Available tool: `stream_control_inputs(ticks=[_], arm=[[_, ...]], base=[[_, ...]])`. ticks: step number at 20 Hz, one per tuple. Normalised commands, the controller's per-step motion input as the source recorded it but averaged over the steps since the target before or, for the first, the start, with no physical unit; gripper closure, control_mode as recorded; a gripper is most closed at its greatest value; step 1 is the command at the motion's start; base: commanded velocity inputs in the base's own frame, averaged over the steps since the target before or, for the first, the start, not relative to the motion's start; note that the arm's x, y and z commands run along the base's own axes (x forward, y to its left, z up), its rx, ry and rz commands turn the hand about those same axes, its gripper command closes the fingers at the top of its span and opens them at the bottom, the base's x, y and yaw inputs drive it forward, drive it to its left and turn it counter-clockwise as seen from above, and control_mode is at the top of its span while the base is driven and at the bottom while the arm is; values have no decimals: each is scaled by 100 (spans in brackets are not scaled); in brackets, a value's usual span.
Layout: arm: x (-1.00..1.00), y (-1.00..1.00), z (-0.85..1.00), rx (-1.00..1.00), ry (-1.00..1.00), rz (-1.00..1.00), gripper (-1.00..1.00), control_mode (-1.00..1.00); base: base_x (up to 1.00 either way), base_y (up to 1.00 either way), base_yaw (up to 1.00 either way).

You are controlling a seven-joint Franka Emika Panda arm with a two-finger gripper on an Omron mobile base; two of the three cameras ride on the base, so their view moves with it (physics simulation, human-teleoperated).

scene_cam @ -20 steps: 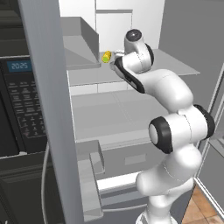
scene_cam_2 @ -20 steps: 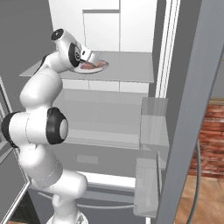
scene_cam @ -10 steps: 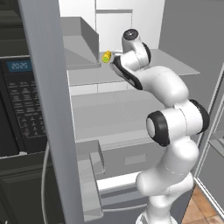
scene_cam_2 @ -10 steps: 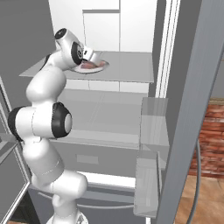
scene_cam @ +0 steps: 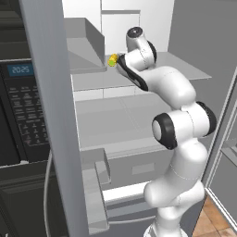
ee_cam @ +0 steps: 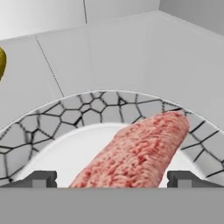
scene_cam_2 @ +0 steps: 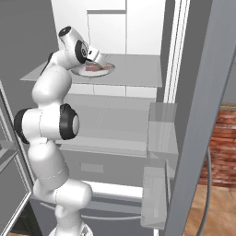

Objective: Retrieve the steak from the fridge and place it on the saucepan with marinade on the stove.

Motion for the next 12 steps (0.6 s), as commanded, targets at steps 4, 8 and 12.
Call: stream_control_inputs(ticks=[4,8,12], arm=[[0,0,0,0,2,0,-100,-100],[-3,11,-5,0,5,0,-100,-100],[-6,15,-11,0,4,0,-100,-100]], base=[[0,0,0],[0,0,0],[0,0,0]])
